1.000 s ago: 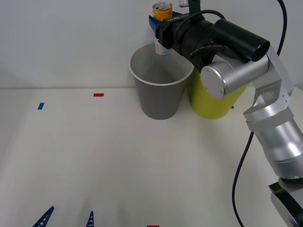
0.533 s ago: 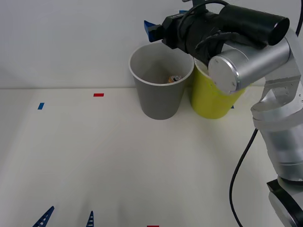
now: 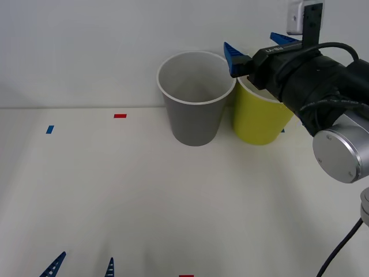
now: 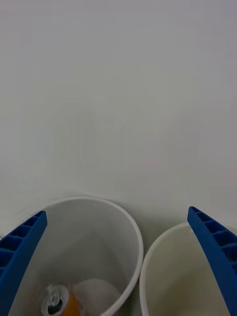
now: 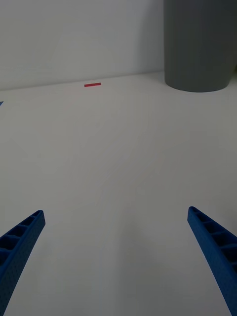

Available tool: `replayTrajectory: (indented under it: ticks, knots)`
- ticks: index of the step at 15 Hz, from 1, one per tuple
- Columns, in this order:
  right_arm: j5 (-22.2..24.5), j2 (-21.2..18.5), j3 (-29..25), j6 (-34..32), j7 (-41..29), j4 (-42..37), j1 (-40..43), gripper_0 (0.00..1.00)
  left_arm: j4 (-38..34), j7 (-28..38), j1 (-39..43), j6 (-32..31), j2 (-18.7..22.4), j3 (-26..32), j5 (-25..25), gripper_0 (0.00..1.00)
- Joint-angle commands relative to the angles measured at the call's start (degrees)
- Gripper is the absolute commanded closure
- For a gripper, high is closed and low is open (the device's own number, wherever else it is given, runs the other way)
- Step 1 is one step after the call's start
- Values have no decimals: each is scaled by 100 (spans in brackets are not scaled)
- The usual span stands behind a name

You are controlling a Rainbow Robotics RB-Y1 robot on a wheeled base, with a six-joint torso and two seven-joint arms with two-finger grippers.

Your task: Put cans in the gray bin and PET bottles in the light green bin.

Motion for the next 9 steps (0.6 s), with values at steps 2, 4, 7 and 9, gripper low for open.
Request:
replayTrajectory:
  ticks: [2,4,7,9]
  knots:
    - [-20,-205,-361,-103,-21,-381,734,3,0,0,0,0,0,0,0,0]
    - [-12,-267,-510,-218,-29,-416,1016,3,0,0,0,0,0,0,0,0]
    - [-328,-293,-792,-464,-64,-513,1560,3,0,0,0,0,0,0,0,0]
    - [-521,-258,-985,-552,-47,-671,2009,3,0,0,0,0,0,0,0,0]
